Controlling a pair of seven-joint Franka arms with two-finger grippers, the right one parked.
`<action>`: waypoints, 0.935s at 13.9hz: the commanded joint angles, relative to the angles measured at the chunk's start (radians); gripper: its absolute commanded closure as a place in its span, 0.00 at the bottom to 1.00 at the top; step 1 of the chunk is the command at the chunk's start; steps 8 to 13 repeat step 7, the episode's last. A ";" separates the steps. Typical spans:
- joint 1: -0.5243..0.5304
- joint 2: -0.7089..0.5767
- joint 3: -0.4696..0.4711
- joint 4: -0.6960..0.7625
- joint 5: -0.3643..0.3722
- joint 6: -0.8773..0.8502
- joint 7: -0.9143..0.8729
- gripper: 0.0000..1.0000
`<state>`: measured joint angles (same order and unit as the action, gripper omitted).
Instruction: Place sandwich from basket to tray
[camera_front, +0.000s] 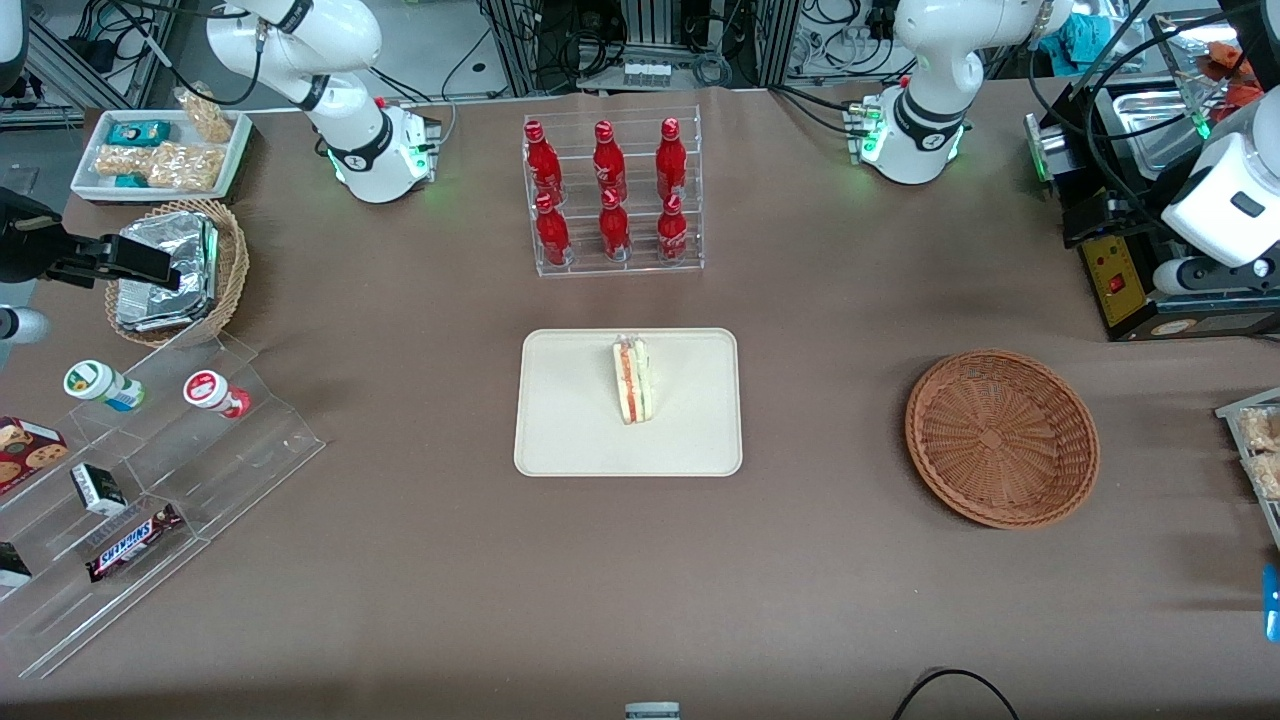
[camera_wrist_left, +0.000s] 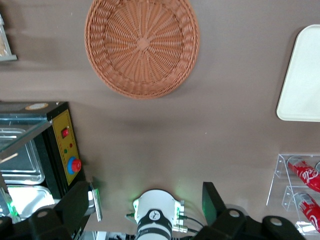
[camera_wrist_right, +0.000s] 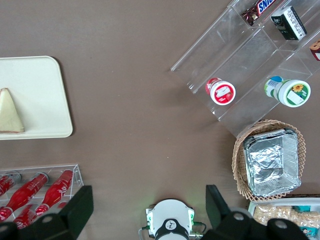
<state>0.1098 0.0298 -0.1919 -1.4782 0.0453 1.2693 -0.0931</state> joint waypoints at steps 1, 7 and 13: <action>-0.001 0.007 0.000 0.001 0.011 0.050 -0.007 0.00; -0.001 0.018 0.000 0.004 -0.012 0.061 -0.019 0.00; -0.001 0.018 0.000 0.004 -0.012 0.061 -0.019 0.00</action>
